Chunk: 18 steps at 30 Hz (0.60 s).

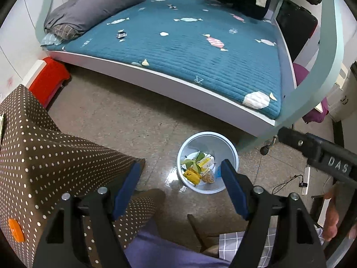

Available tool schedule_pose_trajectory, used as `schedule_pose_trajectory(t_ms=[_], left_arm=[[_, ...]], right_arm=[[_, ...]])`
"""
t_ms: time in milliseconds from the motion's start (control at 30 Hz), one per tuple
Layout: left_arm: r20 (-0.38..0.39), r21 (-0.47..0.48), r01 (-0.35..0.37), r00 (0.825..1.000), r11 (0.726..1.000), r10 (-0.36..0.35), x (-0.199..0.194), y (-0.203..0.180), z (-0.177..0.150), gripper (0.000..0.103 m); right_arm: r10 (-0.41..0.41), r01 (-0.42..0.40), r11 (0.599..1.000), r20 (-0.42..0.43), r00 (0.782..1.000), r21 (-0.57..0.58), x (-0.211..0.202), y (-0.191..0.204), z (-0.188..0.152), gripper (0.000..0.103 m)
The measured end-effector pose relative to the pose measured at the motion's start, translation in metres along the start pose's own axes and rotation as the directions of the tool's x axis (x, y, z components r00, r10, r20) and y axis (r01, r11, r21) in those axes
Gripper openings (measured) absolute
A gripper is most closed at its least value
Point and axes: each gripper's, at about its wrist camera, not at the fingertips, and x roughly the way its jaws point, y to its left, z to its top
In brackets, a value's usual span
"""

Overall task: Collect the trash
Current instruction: 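Open the left tool dropping the tag while the right tool drops the wrapper into the bin, then move both open tools back over the table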

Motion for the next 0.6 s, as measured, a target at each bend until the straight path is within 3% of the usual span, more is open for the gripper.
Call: schedule_pose_trajectory(t_ms=[200,600], left_arm=[[0.0,-0.001,0.013,1.0,1.0,-0.013,-0.001,0.0,-0.001,0.073],[0.032,0.011,0.016,0.999,1.0,-0.017,-0.02,-0.005,-0.007,0.073]], right_arm=[[-0.025,0.024,0.999,-0.032,0.999,-0.029,0.004,0.003,-0.009,0.087],[-0.03,0.029,0.998,-0.006,1.0,-0.051,-0.014,0.012,-0.015,0.087]])
